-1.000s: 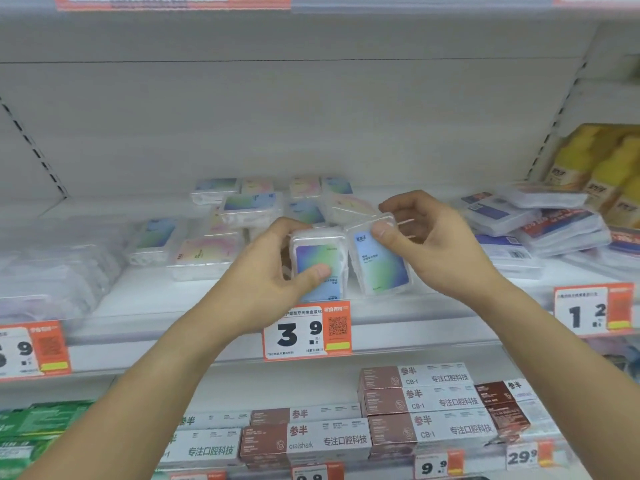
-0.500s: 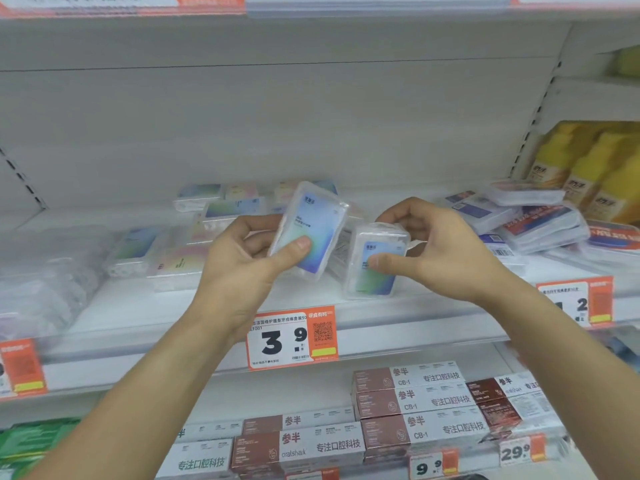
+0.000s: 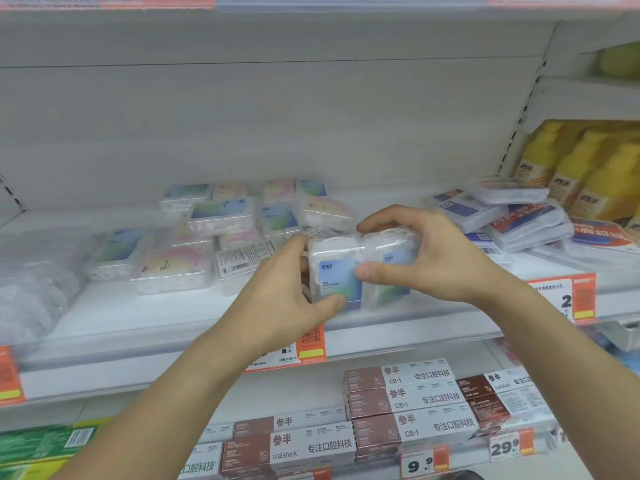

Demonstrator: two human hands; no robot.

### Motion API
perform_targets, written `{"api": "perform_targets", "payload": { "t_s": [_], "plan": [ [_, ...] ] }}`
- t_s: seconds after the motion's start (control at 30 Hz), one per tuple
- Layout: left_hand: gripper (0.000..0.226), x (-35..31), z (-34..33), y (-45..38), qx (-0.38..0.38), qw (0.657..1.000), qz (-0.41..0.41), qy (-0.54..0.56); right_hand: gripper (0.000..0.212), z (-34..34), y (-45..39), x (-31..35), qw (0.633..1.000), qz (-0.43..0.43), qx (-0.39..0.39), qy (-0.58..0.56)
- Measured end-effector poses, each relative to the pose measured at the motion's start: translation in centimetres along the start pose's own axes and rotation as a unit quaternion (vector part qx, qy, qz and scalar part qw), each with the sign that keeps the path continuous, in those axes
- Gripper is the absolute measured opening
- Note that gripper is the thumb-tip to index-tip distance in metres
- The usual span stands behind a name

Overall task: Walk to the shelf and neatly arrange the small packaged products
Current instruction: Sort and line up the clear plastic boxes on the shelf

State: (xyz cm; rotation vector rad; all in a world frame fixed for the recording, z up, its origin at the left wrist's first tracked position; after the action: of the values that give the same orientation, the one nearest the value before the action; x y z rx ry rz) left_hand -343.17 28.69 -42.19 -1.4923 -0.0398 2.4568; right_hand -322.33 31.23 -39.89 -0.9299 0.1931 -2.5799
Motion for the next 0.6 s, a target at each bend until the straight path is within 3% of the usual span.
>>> {"api": "perform_targets", "payload": {
  "t_s": [0.13, 0.27, 0.37, 0.47, 0.53, 0.6],
  "plan": [
    [0.045, -0.2, 0.0, 0.1, 0.008, 1.000, -0.011, 0.003, 0.035, 0.5, 0.0, 0.1, 0.999, 0.014, 0.033, -0.006],
    [0.052, -0.1, 0.6, 0.4, 0.043, 0.999, 0.007, 0.027, 0.053, 1.1, -0.2, 0.2, 0.997, -0.001, 0.050, 0.054],
    [0.057, -0.3, 2.4, 0.6, 0.045, 0.999, -0.008, -0.007, 0.062, 2.9, -0.4, 0.8, 0.995, -0.021, -0.008, 0.093],
    [0.033, -1.0, 5.4, 0.1, -0.029, 0.998, -0.035, -0.035, 0.038, 4.5, -1.5, 2.5, 0.991, -0.021, -0.094, 0.089],
    [0.019, -1.0, 7.5, -0.8, -0.065, 0.992, -0.030, -0.101, 0.025, 4.6, -2.8, 4.4, 0.990, -0.002, -0.092, 0.109],
    [0.029, -0.4, 9.5, -2.0, -0.067, 0.977, 0.010, -0.201, 0.027, 3.9, -3.9, 6.5, 0.989, 0.017, -0.050, 0.138]
  ]
}}
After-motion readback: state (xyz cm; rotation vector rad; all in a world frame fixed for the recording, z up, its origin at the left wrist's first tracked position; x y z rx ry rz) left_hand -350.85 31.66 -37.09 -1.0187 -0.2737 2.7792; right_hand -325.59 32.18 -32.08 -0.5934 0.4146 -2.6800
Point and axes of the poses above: each hand's wrist, its own y-axis away from the middle knuckle, its own z-axis out of the back of the hand, x = y × z, the point moved 1 cm from there along -y, towards the middle knuckle, and after that the axes turned 14 degrees about y, right-handed, at the moved point
